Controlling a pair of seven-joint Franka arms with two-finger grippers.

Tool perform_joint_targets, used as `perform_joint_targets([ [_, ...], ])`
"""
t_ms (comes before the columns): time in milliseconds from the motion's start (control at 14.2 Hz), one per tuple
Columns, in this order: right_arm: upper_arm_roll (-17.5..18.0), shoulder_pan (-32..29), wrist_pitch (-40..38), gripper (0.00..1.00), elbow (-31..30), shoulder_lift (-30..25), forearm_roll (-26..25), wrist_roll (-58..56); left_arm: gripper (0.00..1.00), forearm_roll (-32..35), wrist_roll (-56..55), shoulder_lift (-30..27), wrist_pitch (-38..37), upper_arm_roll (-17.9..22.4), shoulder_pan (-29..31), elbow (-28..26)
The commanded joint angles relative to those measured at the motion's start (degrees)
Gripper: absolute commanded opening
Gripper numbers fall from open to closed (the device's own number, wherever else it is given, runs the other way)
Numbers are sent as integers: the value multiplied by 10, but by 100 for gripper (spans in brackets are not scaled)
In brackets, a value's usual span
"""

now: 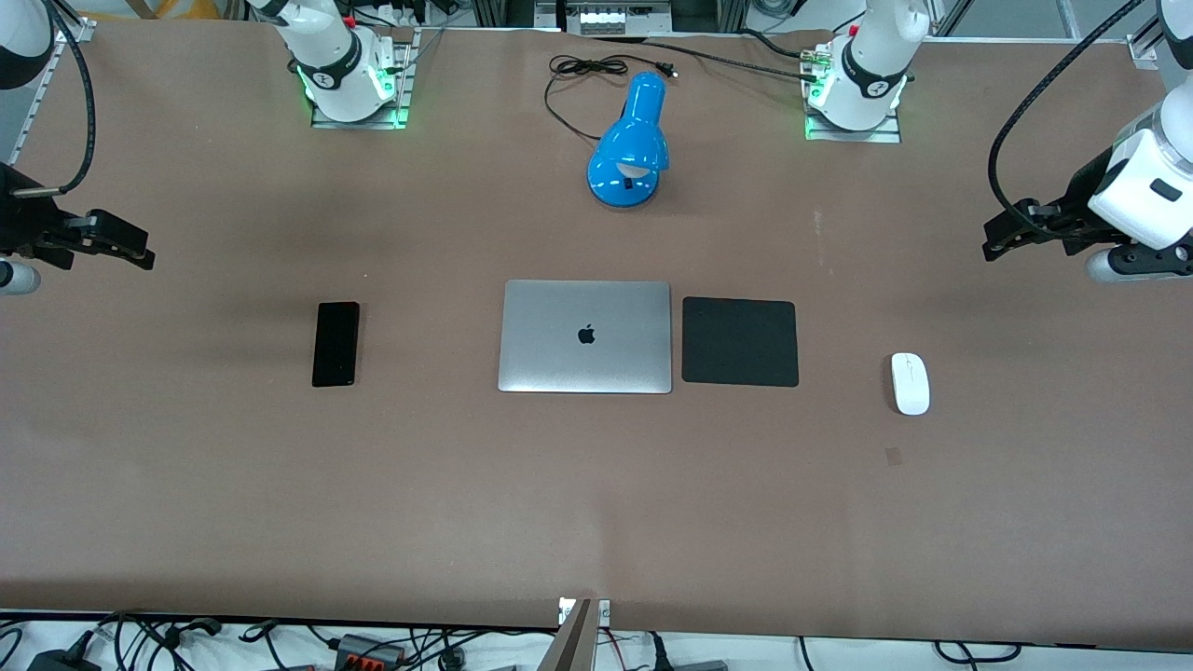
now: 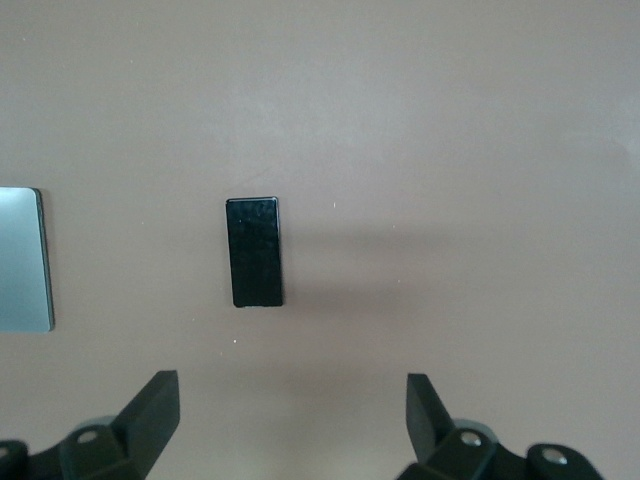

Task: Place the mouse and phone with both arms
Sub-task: 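Move the right gripper down over the black phone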

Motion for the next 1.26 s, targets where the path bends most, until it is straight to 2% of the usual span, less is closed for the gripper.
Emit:
perform_joint_targets([
  [0,9,-7,-18,100,3,-2,-7,6,100,-8,-4,-6,-8,-3,5,-2],
  [422,9,-8,-16,100,5,5,-4,3,100,-8,-4,-6,-8,-3,5,-2],
  [703,10,-7,-25,100,3,37,-4,5,100,-8,-4,-6,-11,-4,5,-2],
  [1054,11,-2,-29,100,-20,129,2,6,100,-8,-4,-6,-16,-4,0,-1],
  [1195,11,-7,6,100,-28,181,3,6,100,-2,2,-5,-16,-4,0,1],
])
